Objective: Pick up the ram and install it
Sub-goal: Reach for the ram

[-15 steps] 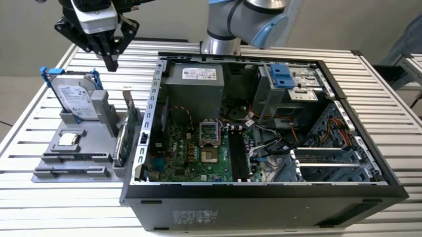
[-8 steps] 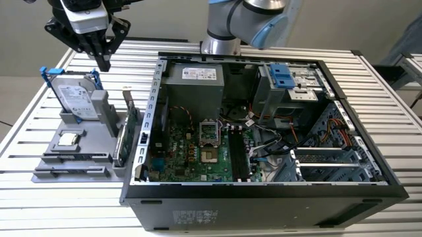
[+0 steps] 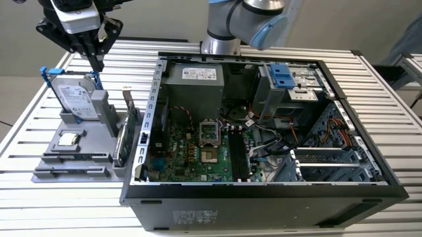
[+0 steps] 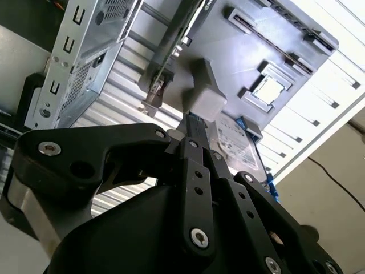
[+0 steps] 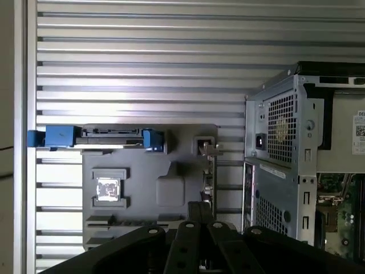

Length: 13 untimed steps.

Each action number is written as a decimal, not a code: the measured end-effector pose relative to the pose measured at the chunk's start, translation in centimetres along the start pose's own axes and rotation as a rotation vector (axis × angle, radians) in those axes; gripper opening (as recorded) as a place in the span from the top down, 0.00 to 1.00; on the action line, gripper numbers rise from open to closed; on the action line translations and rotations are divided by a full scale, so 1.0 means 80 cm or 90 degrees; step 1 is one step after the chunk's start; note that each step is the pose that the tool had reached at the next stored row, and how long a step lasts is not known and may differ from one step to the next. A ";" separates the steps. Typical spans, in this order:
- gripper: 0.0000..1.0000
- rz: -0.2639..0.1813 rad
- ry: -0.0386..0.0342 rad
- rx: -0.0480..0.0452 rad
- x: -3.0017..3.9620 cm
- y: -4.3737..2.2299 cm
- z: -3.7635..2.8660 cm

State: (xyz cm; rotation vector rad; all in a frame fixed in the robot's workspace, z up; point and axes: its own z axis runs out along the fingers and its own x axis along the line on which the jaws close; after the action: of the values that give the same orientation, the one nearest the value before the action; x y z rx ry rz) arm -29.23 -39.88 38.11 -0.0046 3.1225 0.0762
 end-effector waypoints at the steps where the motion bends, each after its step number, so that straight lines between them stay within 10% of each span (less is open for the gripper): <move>1: 1.00 -0.002 0.0001 0.0000 0.0021 0.0000 0.0001; 13: 1.00 -0.020 0.0009 -0.0004 0.0279 0.0000 0.0018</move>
State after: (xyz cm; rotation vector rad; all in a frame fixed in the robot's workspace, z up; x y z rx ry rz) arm -31.46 -39.88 37.93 -0.0525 3.1228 0.0766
